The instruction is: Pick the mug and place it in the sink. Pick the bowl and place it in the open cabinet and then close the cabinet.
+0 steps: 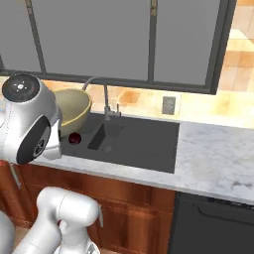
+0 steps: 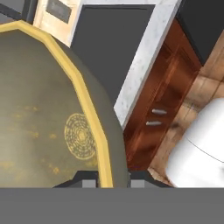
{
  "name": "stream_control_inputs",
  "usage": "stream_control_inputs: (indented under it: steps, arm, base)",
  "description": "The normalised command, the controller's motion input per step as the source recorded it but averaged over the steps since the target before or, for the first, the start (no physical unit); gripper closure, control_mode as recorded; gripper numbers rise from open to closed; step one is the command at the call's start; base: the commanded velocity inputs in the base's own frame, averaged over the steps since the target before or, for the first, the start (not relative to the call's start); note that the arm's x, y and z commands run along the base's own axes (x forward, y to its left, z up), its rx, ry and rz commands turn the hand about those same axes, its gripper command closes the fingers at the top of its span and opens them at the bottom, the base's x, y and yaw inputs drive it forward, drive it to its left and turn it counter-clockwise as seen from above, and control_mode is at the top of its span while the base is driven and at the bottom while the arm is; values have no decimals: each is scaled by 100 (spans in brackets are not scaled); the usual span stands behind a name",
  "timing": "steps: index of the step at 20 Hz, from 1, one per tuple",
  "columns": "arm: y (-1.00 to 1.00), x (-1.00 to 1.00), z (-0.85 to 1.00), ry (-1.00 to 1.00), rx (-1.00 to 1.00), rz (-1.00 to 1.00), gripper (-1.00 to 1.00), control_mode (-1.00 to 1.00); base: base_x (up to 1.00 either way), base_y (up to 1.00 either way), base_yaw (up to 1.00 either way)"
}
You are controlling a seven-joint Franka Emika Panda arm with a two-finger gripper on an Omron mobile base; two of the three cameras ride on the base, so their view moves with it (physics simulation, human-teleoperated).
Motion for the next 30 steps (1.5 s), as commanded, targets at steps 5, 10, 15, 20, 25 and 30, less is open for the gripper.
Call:
stream_control_inputs:
  steps: [5, 10, 15, 20, 25, 30]
  arm:
    - [0, 0, 0, 0, 0, 0, 100, 100]
    - [0, 0, 0, 0, 0, 0, 100, 100]
    - [0, 0, 0, 0, 0, 0, 100, 100]
    - [0, 0, 0, 0, 0, 0, 100, 100]
    - [0, 0, 0, 0, 0, 0, 100, 100]
    - [0, 0, 0, 0, 0, 0, 100, 100]
  base:
    - [-100, -46, 59]
    - [-87, -100, 56]
    - [-78, -34, 68]
    - [-24, -2, 73]
    - [9, -20, 75]
    - [29, -23, 78]
